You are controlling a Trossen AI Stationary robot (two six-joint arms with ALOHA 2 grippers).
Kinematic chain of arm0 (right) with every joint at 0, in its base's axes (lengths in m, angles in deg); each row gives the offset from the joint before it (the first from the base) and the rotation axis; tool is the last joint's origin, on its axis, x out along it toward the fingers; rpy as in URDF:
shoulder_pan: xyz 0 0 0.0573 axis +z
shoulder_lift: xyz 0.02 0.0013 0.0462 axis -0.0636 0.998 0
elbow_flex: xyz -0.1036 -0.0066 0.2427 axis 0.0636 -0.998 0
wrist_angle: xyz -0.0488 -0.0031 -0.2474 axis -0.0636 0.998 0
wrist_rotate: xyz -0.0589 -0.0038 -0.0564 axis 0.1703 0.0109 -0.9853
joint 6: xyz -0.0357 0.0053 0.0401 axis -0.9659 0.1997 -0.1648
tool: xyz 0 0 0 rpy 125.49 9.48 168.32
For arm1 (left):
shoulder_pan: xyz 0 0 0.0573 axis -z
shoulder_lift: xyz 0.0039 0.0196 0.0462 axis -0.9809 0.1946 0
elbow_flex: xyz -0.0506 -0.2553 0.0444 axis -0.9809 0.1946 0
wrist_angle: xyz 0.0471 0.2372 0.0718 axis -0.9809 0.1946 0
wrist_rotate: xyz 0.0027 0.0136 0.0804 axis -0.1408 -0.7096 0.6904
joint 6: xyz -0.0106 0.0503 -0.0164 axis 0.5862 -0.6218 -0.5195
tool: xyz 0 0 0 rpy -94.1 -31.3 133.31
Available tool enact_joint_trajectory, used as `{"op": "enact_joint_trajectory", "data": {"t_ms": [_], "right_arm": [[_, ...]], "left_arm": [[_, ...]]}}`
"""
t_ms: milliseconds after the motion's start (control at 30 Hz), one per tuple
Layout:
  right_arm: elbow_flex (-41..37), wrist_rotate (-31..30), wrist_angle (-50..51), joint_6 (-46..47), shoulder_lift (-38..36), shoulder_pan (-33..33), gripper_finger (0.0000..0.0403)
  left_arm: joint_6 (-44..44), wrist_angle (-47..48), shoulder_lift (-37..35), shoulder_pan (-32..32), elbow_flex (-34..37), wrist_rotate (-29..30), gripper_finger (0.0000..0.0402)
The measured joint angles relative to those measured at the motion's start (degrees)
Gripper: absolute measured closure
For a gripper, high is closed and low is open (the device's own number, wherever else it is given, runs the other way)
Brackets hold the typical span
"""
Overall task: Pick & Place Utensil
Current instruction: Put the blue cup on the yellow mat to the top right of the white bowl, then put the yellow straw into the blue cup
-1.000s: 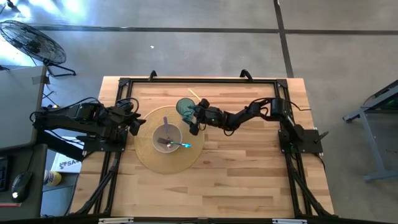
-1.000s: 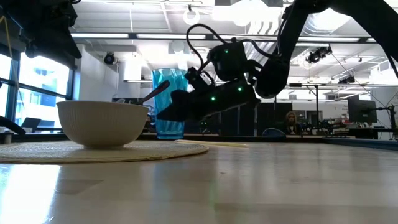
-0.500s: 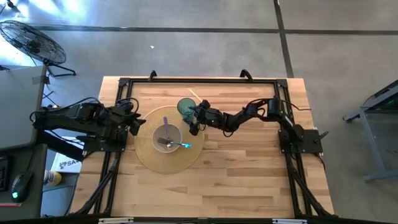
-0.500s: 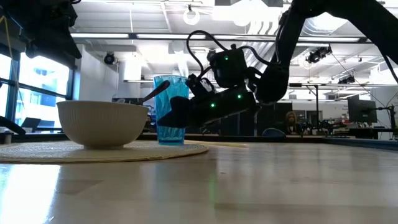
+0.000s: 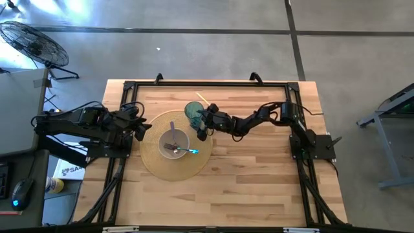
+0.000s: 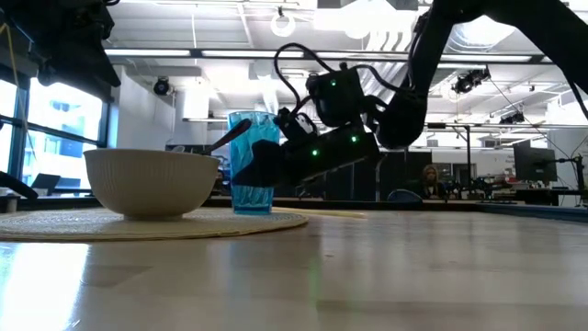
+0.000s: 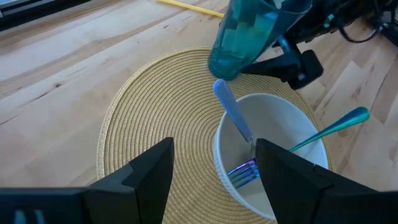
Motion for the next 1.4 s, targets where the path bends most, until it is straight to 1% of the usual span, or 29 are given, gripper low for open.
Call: {"op": "enact_joint_trajectory", "data": {"t_ms": [133,300,500,567,667,800,900,967,1033,1200,1400], "right_arm": [[0.0,0.3,3.9,0.0,-1.8,0.0,0.0005],[0.0,0.8,11.3,1.5,-3.9,0.0,0.0004],[0.0,1.1,22.2,4.3,-7.6,0.1,0.0003],[0.0,1.1,27.4,6.1,-9.6,0.1,0.0004],[0.0,-1.4,36.0,7.1,-12.5,0.1,0.0004],[0.0,-7.6,44.1,7.4,-16.2,0.2,0.0010],[0.0,-12.0,48.5,11.0,-17.7,-0.1,0.0022],[0.0,-15.2,52.0,15.4,-17.9,-0.5,0.0035],[0.0,-16.1,55.5,19.4,-17.9,-1.4,0.0051],[0.0,-14.9,60.9,26.5,-17.5,-3.3,0.0090],[0.0,-9.5,61.2,27.1,-17.5,-4.0,0.0127]], "left_arm": [[0.0,0.0,0.0,0.0,0.0,0.0,0.0179],[0.0,0.0,0.0,0.0,0.0,0.0,0.0179],[0.0,0.0,0.0,0.0,0.0,0.0,0.0179],[0.0,0.0,0.0,0.0,0.0,0.0,0.0179],[0.0,0.0,0.0,0.0,0.0,0.0,0.0179],[0.0,0.0,0.0,0.0,0.0,0.0,0.0179],[0.0,0.0,0.0,0.0,0.0,0.0,0.0179],[0.0,0.0,0.0,0.0,0.0,0.0,0.0179],[0.0,0.0,0.0,0.0,0.0,0.0,0.0179],[0.0,0.0,0.0,0.0,0.0,0.0,0.0179],[0.0,0.0,0.0,0.0,0.0,0.0,0.0179]]}}
